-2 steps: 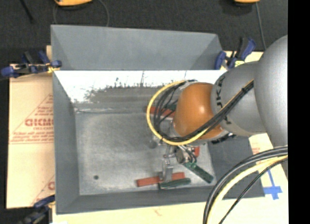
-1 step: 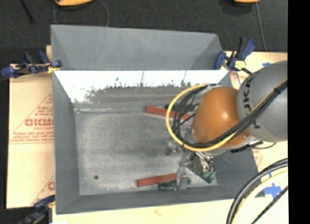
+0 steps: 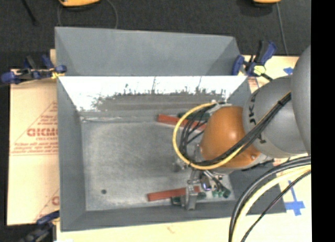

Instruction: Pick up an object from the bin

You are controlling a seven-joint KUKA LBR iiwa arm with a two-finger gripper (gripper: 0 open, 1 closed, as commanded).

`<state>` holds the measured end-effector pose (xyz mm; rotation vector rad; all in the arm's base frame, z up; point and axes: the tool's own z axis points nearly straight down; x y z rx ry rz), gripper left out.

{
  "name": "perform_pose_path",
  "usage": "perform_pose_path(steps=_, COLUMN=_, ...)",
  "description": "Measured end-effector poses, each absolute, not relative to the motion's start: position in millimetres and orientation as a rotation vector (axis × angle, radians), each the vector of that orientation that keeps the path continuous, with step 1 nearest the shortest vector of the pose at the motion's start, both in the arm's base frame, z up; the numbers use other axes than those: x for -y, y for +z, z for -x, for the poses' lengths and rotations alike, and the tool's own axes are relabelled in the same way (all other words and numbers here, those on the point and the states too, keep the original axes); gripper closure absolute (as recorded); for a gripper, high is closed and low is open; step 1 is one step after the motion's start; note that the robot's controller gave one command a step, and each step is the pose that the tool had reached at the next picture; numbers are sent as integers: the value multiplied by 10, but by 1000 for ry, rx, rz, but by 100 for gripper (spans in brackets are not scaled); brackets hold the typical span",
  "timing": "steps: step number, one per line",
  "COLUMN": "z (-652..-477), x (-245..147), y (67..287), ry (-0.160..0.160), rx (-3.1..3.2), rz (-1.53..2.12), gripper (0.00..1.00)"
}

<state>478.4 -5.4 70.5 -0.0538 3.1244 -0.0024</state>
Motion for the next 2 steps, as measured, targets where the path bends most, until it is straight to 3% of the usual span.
perform_pose_path(steps=1, z=-4745, x=50, y=724, ry=-2, rx=-3139, rz=62, gripper=100)
perform_pose_path(steps=2, z=-4839, x=499, y=1236, ry=-6, rx=-3129, rz=170, gripper=100)
